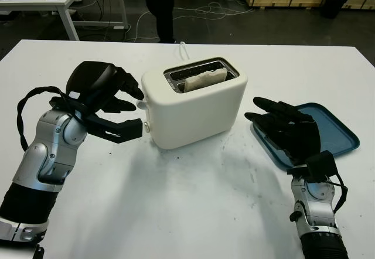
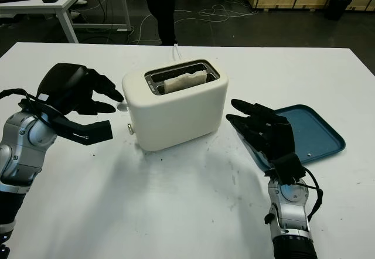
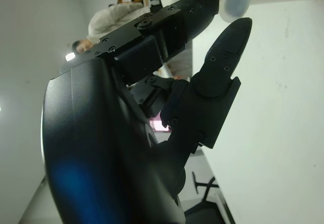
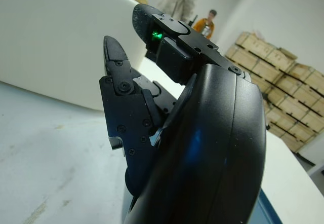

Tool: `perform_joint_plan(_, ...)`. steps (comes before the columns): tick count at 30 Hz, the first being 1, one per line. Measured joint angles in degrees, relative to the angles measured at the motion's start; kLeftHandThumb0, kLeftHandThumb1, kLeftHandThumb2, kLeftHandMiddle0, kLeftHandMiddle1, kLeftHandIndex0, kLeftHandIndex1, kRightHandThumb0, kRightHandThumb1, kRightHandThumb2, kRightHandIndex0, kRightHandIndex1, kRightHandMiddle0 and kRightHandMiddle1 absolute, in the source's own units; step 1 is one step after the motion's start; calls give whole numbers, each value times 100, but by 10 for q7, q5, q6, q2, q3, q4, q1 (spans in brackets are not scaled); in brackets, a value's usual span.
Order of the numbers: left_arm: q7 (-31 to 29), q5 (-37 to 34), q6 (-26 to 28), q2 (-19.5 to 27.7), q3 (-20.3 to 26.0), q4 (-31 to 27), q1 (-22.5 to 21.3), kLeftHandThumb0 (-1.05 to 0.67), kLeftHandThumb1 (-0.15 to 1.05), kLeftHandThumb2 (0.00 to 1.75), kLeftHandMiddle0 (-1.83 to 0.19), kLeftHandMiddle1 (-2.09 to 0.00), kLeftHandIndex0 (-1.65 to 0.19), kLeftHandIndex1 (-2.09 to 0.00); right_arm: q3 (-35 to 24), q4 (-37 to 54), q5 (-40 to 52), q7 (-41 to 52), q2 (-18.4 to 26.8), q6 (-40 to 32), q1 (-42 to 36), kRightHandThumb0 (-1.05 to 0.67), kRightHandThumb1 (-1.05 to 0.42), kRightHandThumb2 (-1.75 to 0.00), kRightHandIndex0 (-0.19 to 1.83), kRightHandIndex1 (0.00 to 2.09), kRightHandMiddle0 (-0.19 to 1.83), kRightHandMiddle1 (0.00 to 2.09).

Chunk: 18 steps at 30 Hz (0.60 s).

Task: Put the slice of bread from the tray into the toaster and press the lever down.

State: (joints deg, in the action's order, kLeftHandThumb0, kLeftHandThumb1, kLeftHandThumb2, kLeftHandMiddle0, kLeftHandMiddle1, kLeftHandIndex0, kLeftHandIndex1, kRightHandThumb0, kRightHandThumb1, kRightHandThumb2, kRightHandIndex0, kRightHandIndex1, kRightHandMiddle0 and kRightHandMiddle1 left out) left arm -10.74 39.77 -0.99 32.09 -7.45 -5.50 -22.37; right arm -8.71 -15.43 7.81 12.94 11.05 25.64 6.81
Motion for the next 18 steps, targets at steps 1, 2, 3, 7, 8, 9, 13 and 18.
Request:
perform_joint_plan(1,0,0,0,-1,0,0,0,-37,70,0,-88,-170,-129,0,0,0,1,0,0,0,0,-23,-92,-9,104,2,95,0)
perform_joint_plan(2,0,0,0,-1,0,0,0,-37,70,0,-87,-172,-129,0,-1,0,1,0,0,0,0,-22,-92,-9,105,2,95,0)
perform_joint_plan(3,0,0,0,-1,0,0,0,-37,70,0,-87,-173,-129,0,-1,0,1,0,0,0,0,-21,-92,-8,105,2,95,0)
perform_joint_plan(7,0,0,0,-2,-1,2,0,-37,70,0,-86,-174,-128,0,-2,0,1,0,0,0,-1,-20,-92,-9,106,2,95,0)
perform_joint_plan(8,0,0,0,-3,-2,3,0,-37,70,0,-86,-174,-128,0,-2,0,1,0,0,0,-1,-19,-92,-9,106,2,95,0)
perform_joint_plan(9,0,0,0,-3,-2,5,0,-37,70,0,-85,-174,-128,0,-2,0,1,0,0,0,-1,-20,-92,-8,106,2,95,0)
perform_joint_plan(13,2,0,0,-7,-5,13,0,-36,70,0,-85,-174,-129,0,-2,0,1,0,0,0,-3,-20,-92,-8,107,2,95,0)
perform_joint_plan(18,2,0,3,-9,-10,25,-5,-37,71,0,-84,-174,-128,0,-3,0,1,0,0,0,-3,-20,-92,-8,107,3,95,0)
